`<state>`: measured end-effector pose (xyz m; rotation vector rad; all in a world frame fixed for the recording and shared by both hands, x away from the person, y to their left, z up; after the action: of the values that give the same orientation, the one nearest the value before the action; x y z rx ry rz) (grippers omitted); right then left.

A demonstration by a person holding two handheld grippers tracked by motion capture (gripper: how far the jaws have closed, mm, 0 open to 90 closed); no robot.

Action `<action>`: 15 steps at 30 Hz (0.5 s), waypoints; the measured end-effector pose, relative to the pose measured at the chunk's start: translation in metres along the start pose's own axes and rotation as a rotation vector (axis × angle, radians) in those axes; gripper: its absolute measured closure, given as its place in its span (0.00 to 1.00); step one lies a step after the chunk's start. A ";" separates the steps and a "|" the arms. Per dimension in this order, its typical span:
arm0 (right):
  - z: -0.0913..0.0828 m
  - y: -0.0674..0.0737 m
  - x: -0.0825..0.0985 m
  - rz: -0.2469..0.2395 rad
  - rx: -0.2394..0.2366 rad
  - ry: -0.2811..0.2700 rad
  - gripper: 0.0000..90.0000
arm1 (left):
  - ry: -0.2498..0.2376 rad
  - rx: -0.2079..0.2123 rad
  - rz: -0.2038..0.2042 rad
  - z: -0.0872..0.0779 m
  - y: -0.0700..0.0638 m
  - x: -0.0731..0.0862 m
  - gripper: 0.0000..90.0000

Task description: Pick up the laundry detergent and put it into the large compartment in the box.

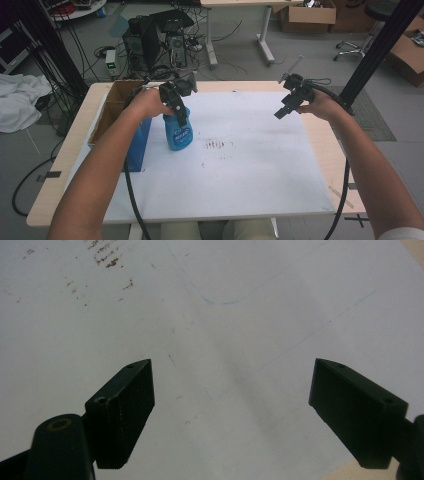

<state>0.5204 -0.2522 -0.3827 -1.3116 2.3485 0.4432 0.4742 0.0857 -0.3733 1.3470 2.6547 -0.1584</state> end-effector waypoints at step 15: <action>0.001 0.001 -0.001 -0.002 -0.001 -0.001 0.20 | -0.004 -0.004 0.005 0.000 0.000 0.000 0.35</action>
<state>0.5199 -0.2508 -0.3826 -1.3139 2.3463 0.4442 0.4744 0.0853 -0.3733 1.3502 2.6469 -0.1550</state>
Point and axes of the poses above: each handheld gripper's, and its own axes: z roughly forward along the jaws, x roughly out of its underside, y roughly to its left, the point moved 9 cm from there along z, roughly forward along the jaws, and after that the axes turned 8 degrees about -y, right-handed, at the moved point
